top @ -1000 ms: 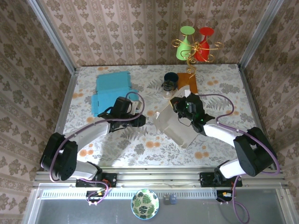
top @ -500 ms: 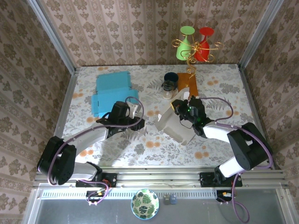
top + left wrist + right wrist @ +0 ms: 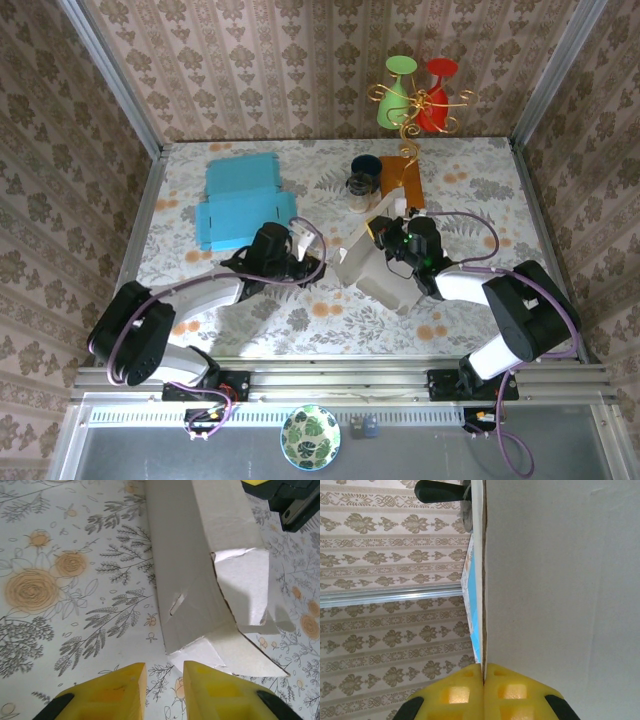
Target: Fold the paper box
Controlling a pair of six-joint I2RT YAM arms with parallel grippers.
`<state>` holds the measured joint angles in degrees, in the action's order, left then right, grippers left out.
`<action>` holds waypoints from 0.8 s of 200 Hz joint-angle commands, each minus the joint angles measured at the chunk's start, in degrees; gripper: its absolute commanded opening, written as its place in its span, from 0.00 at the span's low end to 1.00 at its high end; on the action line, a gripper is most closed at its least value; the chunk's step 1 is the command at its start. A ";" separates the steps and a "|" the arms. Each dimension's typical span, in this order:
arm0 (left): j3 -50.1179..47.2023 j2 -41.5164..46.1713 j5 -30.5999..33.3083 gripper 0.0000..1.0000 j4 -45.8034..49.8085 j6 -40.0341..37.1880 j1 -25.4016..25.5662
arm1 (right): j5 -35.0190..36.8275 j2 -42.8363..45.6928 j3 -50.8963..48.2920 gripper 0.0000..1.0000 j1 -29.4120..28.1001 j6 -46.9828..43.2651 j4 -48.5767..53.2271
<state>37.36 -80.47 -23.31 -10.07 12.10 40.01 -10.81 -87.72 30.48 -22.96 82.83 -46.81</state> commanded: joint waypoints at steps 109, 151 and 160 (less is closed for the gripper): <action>-3.34 -4.58 -1.74 0.25 -14.17 -5.42 4.54 | 0.15 1.84 -0.77 0.00 0.51 0.19 1.80; -1.27 -7.30 -0.33 0.25 -16.12 -4.77 5.66 | 0.28 1.99 -0.77 0.00 0.53 1.10 1.28; -1.12 -7.55 0.42 0.25 -16.47 -4.46 5.84 | 0.16 1.99 -0.68 0.00 0.50 1.19 1.37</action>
<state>33.93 -87.29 -24.32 -23.24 7.81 45.08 -10.96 -86.96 29.89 -22.76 83.07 -46.50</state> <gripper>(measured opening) 0.252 0.066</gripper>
